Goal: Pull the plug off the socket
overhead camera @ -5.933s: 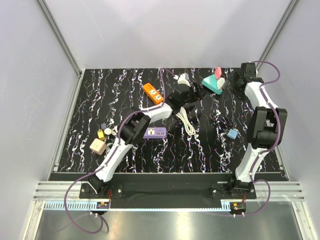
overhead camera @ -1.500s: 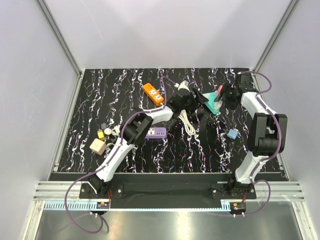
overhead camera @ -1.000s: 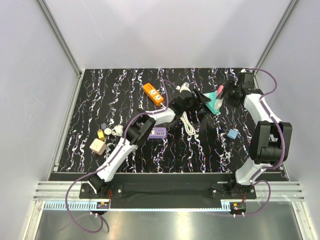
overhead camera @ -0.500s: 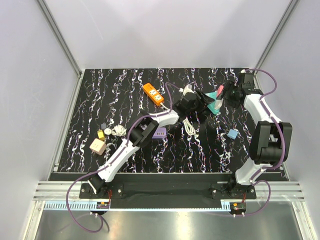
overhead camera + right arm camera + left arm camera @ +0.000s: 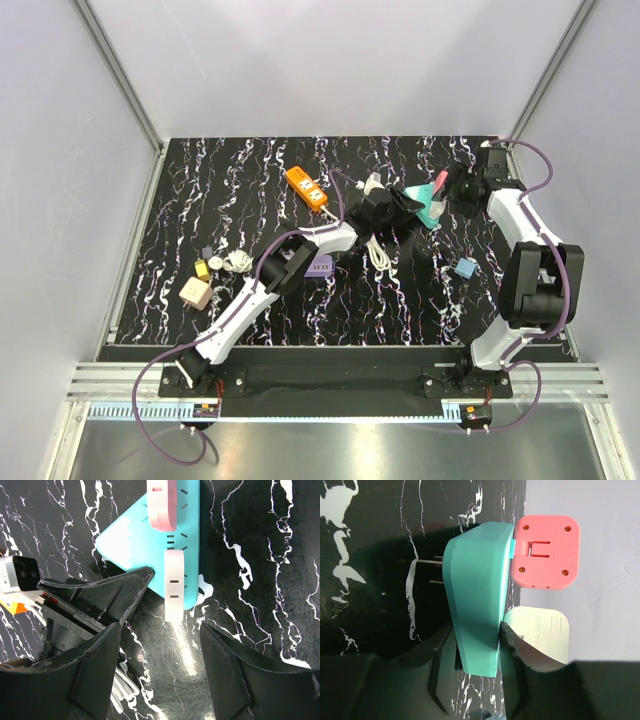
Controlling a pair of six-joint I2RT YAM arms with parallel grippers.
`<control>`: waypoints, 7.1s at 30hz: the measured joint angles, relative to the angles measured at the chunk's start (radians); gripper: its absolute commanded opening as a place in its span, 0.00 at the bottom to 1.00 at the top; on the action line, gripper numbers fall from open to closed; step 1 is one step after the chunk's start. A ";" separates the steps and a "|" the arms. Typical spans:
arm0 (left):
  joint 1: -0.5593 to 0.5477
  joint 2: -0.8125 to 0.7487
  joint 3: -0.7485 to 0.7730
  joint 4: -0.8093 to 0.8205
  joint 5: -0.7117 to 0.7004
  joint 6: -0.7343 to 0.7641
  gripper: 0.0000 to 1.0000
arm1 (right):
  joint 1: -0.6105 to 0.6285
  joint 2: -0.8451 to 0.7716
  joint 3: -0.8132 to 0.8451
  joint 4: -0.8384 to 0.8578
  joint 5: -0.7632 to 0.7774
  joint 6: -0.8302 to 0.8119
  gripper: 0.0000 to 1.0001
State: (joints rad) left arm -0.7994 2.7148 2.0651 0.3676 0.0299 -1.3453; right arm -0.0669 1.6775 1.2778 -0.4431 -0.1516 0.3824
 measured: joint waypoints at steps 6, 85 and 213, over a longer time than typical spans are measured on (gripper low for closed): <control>0.002 0.000 -0.014 0.018 0.002 -0.006 0.20 | 0.000 0.011 -0.005 -0.001 -0.005 0.006 0.73; -0.024 -0.104 -0.177 0.169 -0.034 -0.009 0.00 | 0.074 -0.040 -0.107 0.045 0.151 0.049 0.00; 0.023 -0.119 -0.268 0.179 -0.026 0.012 0.00 | 0.124 0.029 0.048 -0.042 0.284 0.117 1.00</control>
State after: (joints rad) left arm -0.7761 2.5958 1.7973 0.5468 0.0044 -1.3331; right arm 0.0570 1.7061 1.3262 -0.4850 0.1326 0.4992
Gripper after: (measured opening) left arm 0.383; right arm 0.994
